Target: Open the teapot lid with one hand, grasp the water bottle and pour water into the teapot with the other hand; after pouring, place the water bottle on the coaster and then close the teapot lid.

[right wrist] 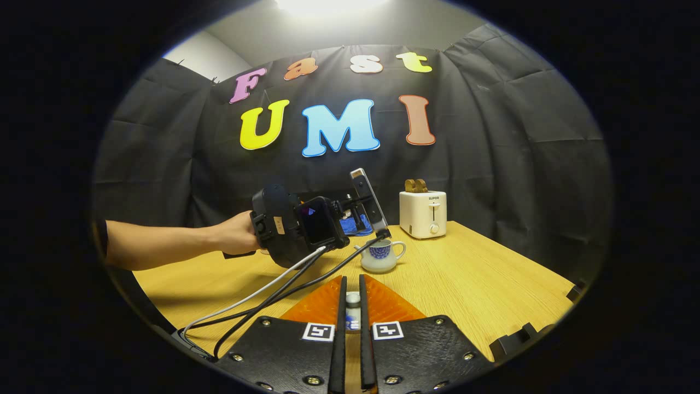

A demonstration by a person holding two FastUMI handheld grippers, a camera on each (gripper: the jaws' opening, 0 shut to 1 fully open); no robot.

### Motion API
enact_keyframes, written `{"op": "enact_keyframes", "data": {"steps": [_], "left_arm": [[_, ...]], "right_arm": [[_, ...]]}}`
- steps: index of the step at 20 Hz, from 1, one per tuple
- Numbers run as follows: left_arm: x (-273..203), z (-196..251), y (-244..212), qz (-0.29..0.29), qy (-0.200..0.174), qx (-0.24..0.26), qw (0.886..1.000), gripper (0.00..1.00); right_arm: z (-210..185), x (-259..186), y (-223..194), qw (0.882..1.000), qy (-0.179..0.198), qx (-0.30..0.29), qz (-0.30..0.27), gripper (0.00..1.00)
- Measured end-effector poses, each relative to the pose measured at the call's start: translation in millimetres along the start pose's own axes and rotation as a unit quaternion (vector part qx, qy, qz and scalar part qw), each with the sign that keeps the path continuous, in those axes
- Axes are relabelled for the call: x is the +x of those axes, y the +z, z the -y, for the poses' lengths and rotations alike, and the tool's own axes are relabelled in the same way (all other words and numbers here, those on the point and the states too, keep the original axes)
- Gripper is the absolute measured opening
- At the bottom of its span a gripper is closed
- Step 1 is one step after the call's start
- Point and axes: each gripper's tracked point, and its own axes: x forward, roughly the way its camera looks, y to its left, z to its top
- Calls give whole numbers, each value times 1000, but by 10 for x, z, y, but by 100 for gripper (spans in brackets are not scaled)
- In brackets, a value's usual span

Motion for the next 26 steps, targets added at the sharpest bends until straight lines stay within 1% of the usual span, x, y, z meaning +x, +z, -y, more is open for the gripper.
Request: {"op": "enact_keyframes", "data": {"steps": [2,4,9,11,15,21,26], "left_arm": [[9,-27,64,3,6,28,1000,87],[19,-26,93,4,6,46,999,87],[86,18,67,-12,-14,113,993,87],[87,20,73,-17,-22,137,990,88],[67,-13,195,-9,-3,184,983,87],[36,-45,296,-8,-1,247,969,88],[17,-52,387,-2,-1,287,958,87]], "right_arm": [[15,4,-23,1000,-6,2,-4,11],[53,11,-79,1000,-11,6,-10,11],[91,-4,-107,1000,-12,8,-14,11],[110,-9,-99,1000,-15,7,-12,11],[146,7,-136,1000,-18,12,-15,11],[170,-8,-160,1000,-18,13,-19,11],[193,1,-172,999,-20,15,-22,11]]}}
